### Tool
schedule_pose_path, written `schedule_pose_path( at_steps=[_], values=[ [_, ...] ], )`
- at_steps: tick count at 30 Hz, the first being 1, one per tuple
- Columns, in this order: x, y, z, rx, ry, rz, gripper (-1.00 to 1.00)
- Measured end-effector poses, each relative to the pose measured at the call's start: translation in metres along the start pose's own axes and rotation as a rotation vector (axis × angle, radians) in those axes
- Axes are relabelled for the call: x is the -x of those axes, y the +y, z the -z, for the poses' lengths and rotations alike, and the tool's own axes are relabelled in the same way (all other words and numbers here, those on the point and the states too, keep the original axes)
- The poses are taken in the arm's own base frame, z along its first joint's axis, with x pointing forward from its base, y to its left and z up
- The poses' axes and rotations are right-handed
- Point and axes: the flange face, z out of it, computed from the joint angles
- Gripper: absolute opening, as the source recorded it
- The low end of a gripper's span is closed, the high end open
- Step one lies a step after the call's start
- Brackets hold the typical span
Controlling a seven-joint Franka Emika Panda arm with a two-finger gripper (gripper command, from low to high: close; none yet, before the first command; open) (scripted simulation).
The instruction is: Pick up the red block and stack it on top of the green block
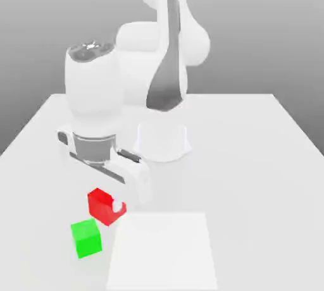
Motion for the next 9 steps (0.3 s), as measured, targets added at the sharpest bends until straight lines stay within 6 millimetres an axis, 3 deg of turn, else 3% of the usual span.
schedule_pose_path(
  at_steps=[2, 5, 6, 9],
  values=[
    [-0.023, 0.01, -0.013, 0.0, 0.0, -0.044, -1.0],
    [-0.007, 0.001, -0.045, 0.0, 0.0, 0.005, -1.0],
    [-0.005, 0.001, -0.056, 0.0, 0.0, 0.008, 1.0],
    [-0.006, 0.001, -0.056, 0.0, 0.0, 0.008, 1.0]
  ],
)
